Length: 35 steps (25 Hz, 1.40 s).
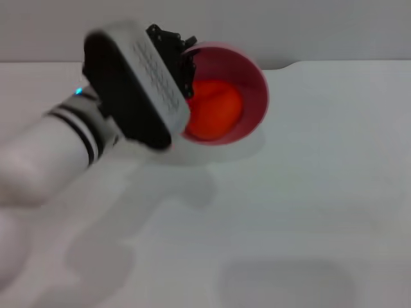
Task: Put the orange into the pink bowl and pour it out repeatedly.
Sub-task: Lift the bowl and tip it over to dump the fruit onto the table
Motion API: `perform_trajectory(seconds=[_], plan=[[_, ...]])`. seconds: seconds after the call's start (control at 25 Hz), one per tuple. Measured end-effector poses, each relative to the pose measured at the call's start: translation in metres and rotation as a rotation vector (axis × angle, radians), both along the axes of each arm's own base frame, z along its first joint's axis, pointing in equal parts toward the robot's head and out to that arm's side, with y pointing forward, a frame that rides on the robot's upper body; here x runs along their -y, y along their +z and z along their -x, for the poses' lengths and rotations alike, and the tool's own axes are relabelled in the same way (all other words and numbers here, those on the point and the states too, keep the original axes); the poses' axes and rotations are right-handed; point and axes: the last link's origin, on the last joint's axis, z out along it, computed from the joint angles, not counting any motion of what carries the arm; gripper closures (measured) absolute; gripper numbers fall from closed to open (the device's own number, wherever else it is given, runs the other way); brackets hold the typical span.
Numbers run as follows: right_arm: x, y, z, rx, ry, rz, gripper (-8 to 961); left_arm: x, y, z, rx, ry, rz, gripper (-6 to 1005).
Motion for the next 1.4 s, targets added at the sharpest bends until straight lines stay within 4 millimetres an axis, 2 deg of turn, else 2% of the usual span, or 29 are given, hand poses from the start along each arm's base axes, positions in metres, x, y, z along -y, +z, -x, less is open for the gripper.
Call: perform_trajectory(seconds=[0.04, 0.16, 0.32, 1.4], plan=[[0.001, 0.0, 0.0, 0.0, 0.006, -0.001, 235, 0.0, 0.0, 0.0, 0.0, 0.0, 0.0, 956], [0.005, 0.0, 0.002, 0.0, 0.027, -0.007, 235, 0.016, -0.009, 0.003, -0.046, -0.15, -0.119, 956], [0.006, 0.001, 0.005, 0.0, 0.048, -0.009, 236, 0.021, -0.013, 0.003, -0.061, -0.202, -0.159, 956], [-0.006, -0.008, 0.017, -0.017, 0.126, 0.029, 258, 0.026, -0.015, -0.007, 0.013, -0.295, -0.24, 956]])
